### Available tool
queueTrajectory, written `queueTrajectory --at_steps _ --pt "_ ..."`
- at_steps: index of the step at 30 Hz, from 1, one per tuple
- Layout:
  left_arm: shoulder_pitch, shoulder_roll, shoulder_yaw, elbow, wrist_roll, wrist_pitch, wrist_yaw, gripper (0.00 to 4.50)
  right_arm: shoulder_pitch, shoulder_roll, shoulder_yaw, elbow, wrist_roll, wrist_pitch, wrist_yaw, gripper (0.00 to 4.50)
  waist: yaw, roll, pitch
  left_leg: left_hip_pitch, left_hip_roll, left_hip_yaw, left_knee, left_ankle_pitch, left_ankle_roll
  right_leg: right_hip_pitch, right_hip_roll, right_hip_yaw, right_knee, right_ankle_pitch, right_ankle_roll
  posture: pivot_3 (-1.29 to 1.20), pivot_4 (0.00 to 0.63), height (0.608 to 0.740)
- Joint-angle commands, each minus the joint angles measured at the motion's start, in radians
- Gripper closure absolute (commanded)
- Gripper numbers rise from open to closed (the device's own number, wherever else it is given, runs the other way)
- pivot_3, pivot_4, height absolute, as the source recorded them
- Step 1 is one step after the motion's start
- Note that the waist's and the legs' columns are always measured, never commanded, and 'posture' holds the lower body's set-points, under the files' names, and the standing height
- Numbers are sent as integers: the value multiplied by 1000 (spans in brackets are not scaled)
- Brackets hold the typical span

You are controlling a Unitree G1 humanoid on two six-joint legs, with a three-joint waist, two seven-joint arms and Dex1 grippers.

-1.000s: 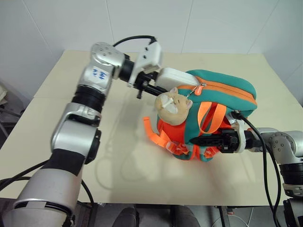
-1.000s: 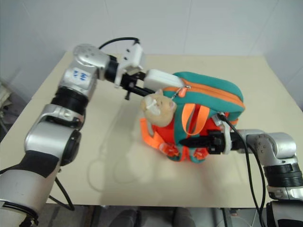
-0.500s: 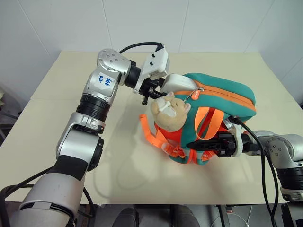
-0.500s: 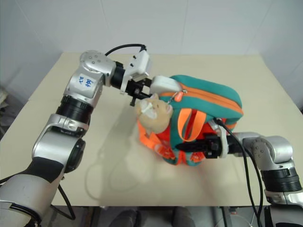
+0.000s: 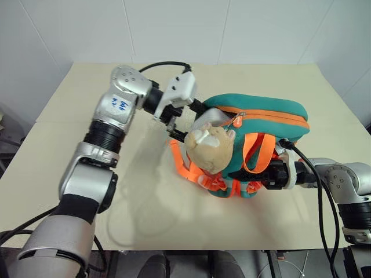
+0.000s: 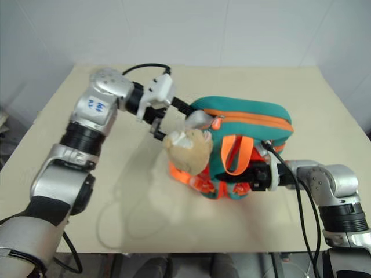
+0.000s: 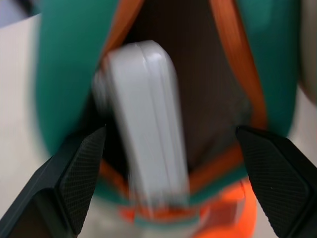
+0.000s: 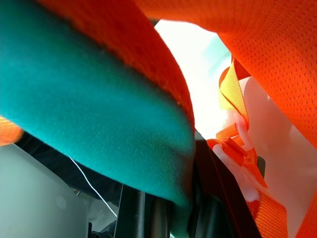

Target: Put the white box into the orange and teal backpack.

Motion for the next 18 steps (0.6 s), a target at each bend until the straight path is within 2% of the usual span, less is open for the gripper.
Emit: queueTrajectory --at_steps 1,7,12,15,18 --pt "-26 50 25 21 -18 -25 -80 41 -9 4 -7 -7 2 -7 -7 3975 1 0 0 0 0 0 0 0 0 0 0 0 0 0 0 0 150 740" --pt "-37 135 86 15 -87 32 -104 41 -2 3 -8 -10 3 -10 -8 3975 -2 0 0 0 0 0 0 0 0 0 0 0 0 0 0 0 150 740" --pt "11 192 107 -67 -161 100 -113 41 3 0 -12 -10 2 -12 -8 3975 -1 0 0 0 0 0 0 0 0 0 0 0 0 0 0 0 150 740" --pt "60 207 119 -99 -185 96 -92 562 5 4 -12 -10 2 -13 -12 3975 -1 0 0 0 0 0 0 0 0 0 0 0 1 0 0 0 150 740" --pt "95 194 113 -93 -177 62 -64 1419 4 7 -8 -7 0 -16 -13 3975 -1 0 0 0 0 0 1 0 0 0 0 0 2 0 0 0 150 740"
